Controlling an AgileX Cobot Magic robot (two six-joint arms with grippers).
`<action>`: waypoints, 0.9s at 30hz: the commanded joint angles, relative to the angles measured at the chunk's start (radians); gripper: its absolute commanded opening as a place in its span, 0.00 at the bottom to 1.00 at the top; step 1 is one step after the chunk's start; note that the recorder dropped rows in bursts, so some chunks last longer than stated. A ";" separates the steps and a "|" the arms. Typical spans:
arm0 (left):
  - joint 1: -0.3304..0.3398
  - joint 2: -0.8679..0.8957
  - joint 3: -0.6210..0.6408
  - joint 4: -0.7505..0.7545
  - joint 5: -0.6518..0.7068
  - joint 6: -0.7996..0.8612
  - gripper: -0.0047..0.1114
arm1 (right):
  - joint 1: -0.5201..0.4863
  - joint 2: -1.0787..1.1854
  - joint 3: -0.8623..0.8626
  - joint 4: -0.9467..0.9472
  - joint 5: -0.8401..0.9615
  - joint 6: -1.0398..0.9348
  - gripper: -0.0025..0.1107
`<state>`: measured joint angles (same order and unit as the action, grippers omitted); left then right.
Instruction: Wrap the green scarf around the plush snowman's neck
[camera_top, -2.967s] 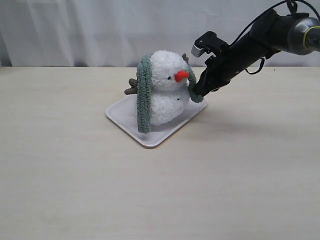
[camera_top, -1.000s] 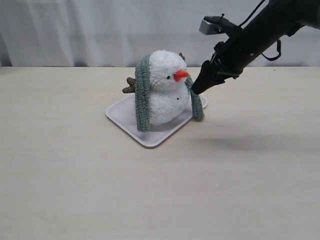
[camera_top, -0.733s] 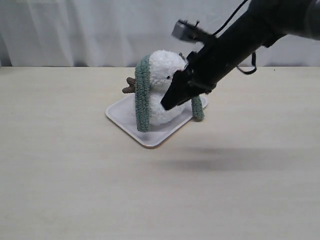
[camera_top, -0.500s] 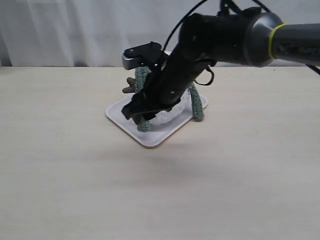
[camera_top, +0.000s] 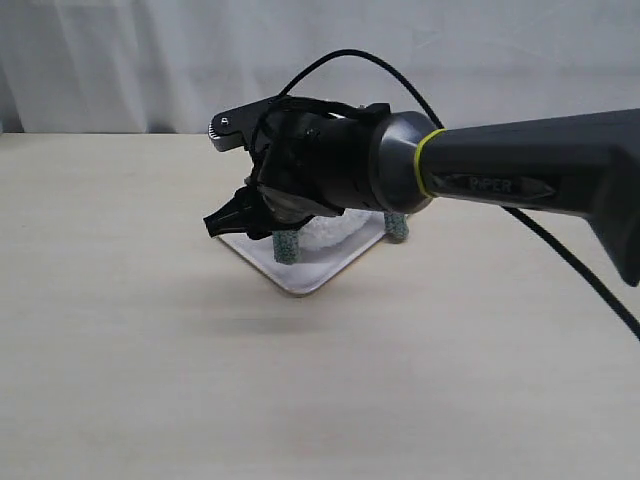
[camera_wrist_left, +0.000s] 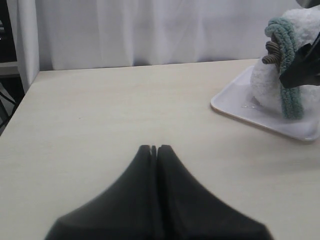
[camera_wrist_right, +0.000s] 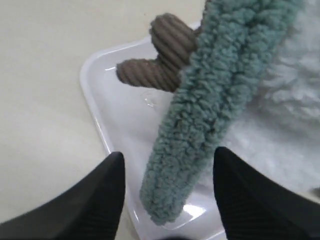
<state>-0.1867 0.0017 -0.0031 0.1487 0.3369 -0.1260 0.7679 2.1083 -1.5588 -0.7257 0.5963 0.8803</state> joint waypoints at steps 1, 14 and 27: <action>0.001 -0.002 0.003 -0.003 -0.014 -0.001 0.04 | 0.000 0.021 0.000 -0.066 -0.057 0.075 0.46; 0.001 -0.002 0.003 -0.003 -0.014 -0.001 0.04 | -0.003 0.025 0.000 -0.157 0.015 0.188 0.49; 0.001 -0.002 0.003 -0.003 -0.012 -0.001 0.04 | -0.003 0.077 -0.011 -0.176 0.014 0.259 0.49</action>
<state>-0.1867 0.0017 -0.0031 0.1487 0.3369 -0.1260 0.7679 2.1899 -1.5623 -0.8763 0.5805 1.1361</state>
